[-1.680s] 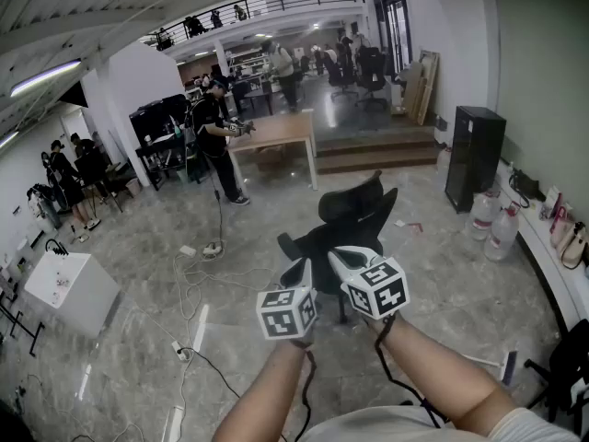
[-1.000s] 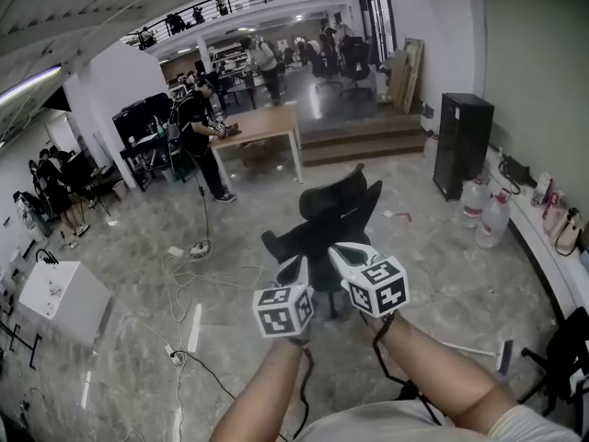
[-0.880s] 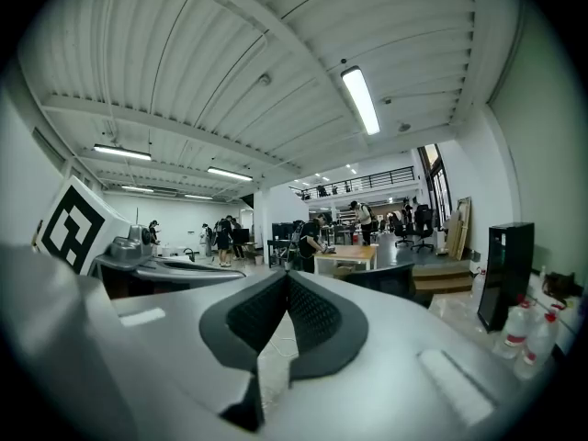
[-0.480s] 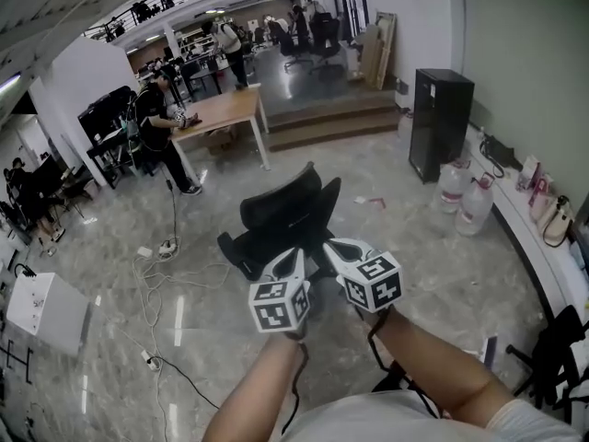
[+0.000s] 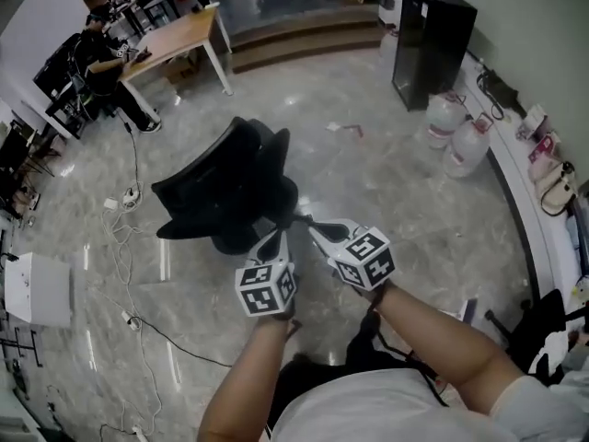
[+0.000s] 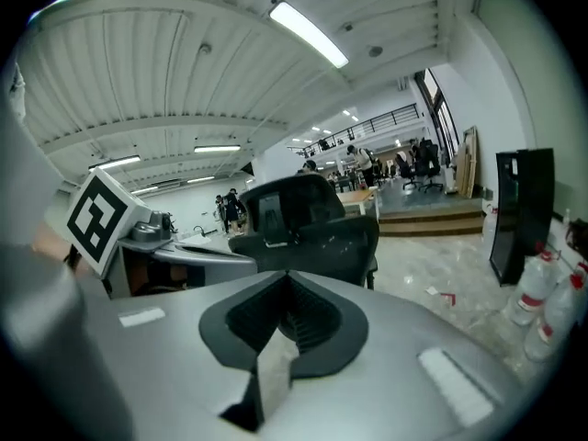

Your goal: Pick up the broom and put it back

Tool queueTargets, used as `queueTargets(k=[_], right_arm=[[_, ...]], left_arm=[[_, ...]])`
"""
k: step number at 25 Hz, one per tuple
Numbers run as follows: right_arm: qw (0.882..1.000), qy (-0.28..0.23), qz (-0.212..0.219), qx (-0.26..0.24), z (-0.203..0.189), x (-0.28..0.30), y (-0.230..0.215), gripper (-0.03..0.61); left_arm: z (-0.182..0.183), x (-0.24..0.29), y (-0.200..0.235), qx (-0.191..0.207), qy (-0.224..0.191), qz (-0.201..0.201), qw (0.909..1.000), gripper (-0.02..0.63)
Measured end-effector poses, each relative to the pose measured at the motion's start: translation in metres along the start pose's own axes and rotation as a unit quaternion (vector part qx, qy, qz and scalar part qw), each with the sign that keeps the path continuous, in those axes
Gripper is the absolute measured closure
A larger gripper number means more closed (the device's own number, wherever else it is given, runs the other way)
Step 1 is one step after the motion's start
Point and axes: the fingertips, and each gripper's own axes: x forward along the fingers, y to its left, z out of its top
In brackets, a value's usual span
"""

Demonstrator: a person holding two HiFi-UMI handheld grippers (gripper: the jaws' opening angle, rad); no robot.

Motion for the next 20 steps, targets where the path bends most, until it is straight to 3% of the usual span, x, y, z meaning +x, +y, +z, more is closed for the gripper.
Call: queueTargets(k=[6, 10, 16, 20], right_arm=[[0.996, 0.08, -0.012, 0.046, -0.118, 0.067, -0.094, 0.572], [0.988, 0.147, -0.005, 0.036, -0.222, 0.119, -0.137, 0.552], [0.962, 0.267, -0.004, 0.055, -0.446, 0.167, -0.198, 0.548], [0.941, 0.335, 0.003, 0.047, -0.593, 0.209, -0.234, 0.541]], left_arm=[[-0.087, 0.12, 0.039, -0.034, 0.066, 0.005, 0.9972, 0.609], [-0.182, 0.199, 0.069, -0.042, 0.12, -0.005, 0.9919, 0.609], [-0.374, 0.289, 0.097, -0.055, 0.211, -0.026, 0.9757, 0.609], [-0.491, 0.347, 0.118, -0.052, 0.244, -0.043, 0.9675, 0.609]])
